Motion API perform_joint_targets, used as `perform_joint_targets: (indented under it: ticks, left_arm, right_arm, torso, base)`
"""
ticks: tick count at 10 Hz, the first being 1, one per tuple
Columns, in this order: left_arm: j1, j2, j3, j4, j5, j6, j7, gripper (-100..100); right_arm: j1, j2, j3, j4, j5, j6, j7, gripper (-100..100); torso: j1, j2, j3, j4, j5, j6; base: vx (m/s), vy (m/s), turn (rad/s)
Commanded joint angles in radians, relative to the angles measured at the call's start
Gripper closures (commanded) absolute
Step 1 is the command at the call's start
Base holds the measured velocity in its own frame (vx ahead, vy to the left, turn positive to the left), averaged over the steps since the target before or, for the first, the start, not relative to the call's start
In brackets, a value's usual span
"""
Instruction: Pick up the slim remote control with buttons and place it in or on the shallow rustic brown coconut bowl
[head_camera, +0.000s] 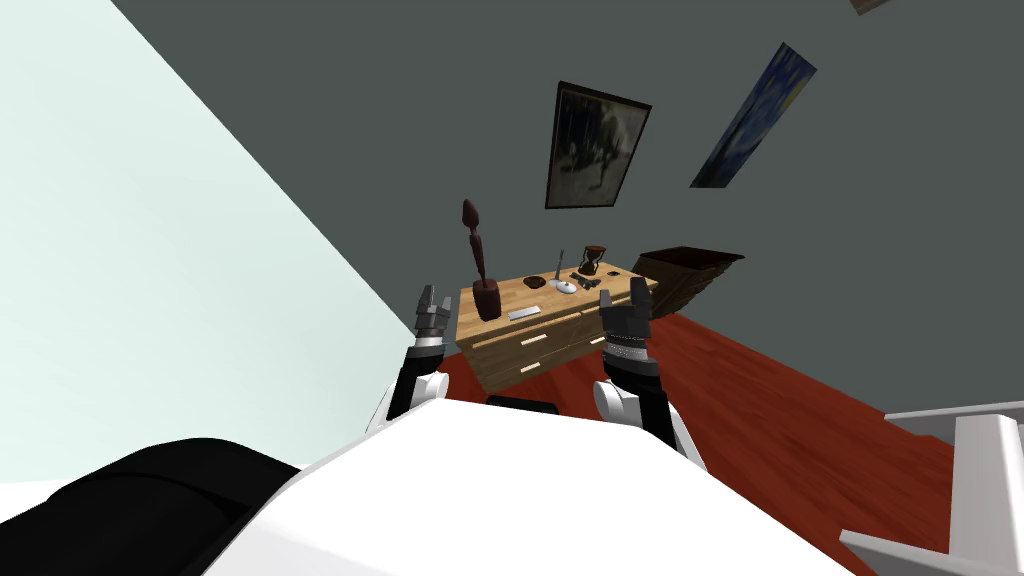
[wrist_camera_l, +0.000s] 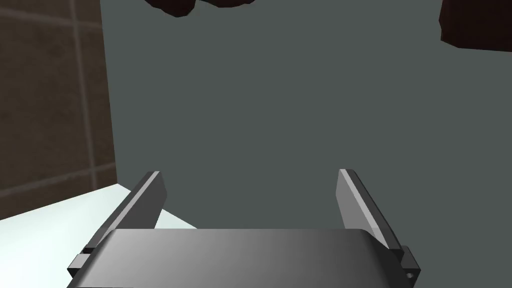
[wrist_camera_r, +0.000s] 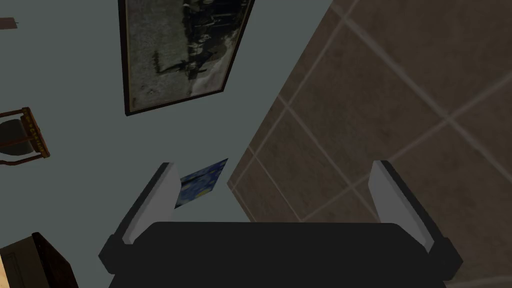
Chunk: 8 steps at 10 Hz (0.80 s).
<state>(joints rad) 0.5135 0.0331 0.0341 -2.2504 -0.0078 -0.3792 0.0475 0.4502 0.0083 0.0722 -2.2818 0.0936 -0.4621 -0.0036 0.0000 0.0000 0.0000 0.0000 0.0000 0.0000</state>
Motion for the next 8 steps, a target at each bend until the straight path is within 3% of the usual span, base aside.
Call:
perform_joint_targets:
  ticks: [1, 6, 8]
  left_arm:
    - [-0.004, 0.04, 0.012, -0.017, 0.011, 0.027, 0.01, -100]
    - [-0.021, 0.115, 0.062, -0.08, 0.063, 0.154, 0.059, -100]
    - [-0.027, 0.128, 0.075, -0.094, 0.079, 0.205, 0.072, -100]
  right_arm:
    - [0.0, 0.0, 0.0, 0.0, 0.0, 0.0, 0.0, 0]
    - [0.0, 0.0, 0.0, 0.0, 0.0, 0.0, 0.0, 0]
    - [0.0, 0.0, 0.0, 0.0, 0.0, 0.0, 0.0, 0]
  torso:
    - [0.0, 0.0, 0.0, 0.0, 0.0, 0.0]
    - [-0.009, 0.0, 0.0, 0.0, -0.002, 0.0]
    - [-0.008, -0.001, 0.0, 0.0, -0.002, 0.0]
  base:
    - [0.0, -0.064, -0.019]
    - [0.009, -0.13, -0.027]
    - [0.021, -0.104, -0.024]
